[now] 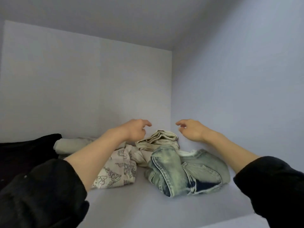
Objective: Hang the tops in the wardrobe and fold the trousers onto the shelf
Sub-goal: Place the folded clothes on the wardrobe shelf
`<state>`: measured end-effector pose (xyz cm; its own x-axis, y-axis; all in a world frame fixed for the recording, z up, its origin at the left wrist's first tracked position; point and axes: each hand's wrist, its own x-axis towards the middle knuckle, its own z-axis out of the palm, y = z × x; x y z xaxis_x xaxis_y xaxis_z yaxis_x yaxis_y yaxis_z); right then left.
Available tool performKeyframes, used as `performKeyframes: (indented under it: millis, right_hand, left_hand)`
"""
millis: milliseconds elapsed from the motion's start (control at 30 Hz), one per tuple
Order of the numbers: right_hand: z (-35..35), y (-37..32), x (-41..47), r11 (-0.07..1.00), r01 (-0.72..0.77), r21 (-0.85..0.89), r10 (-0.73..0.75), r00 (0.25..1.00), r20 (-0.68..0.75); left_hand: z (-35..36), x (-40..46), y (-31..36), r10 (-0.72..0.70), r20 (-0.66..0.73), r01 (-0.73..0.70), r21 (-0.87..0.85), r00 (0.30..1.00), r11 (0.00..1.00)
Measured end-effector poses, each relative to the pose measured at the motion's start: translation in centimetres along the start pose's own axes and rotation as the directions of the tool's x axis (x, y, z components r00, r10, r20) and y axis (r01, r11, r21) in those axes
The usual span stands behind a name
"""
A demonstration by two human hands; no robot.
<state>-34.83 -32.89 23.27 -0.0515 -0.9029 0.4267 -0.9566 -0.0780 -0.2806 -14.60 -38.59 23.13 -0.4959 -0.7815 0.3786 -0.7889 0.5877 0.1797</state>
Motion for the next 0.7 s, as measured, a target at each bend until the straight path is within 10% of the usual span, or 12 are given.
performKeyframes:
  millis: [333,500,700]
  right_hand:
    - [1.3,-3.2,-26.1,0.945,-0.141,0.295,0.223,0.938,-0.267]
    - [3.9,-2.8,-41.8,0.835,-0.352,0.423,0.406,0.913,-0.041]
    - [1.5,1.0,-59.3,0.671,-0.609,0.423,0.551,0.791,0.264]
  left_hand:
    - [4.8,-20.0,10.8,0.271,-0.349,-0.423,-0.504,0.897,0.753]
    - [10.9,-30.8,14.7,0.370,-0.070,-0.306,-0.713,0.927,0.631]
    - [15.6,-40.3,22.7,0.624,0.293,-0.196,-0.780,0.724,0.594]
